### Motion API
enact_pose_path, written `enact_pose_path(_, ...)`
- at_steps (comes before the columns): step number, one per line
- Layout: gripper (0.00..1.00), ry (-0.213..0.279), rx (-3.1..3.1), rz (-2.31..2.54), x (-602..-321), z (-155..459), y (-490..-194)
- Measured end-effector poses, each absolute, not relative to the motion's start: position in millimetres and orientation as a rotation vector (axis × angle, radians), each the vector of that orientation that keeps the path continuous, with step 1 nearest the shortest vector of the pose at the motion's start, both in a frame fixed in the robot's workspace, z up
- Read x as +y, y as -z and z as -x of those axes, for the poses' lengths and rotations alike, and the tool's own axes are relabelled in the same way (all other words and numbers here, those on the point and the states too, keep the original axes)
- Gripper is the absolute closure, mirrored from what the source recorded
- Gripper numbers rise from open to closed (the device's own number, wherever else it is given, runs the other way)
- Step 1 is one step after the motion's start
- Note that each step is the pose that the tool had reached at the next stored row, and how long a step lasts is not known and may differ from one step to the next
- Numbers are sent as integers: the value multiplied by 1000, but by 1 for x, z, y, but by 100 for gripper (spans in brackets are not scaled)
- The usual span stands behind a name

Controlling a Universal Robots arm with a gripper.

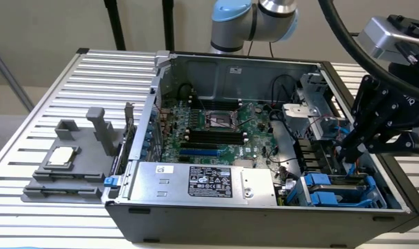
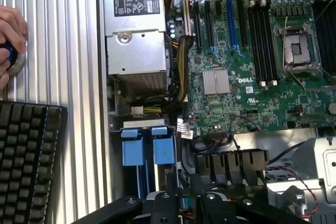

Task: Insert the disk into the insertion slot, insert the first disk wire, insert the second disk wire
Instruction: 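Insert the second disk wire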

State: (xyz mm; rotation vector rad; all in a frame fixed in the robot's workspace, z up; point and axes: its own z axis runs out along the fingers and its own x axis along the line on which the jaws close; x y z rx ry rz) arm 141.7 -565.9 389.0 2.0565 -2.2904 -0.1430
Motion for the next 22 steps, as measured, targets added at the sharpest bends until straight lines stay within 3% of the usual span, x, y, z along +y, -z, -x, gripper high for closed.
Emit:
enact_pose_path(13, 76, 140, -2289, -2055, -563, -146, -372)
enact_pose_path(16, 84, 140, -2289, -2055, -563, -146, -372)
enact_pose_path(22, 84, 140, -2289, -2055, -567, -143, -370)
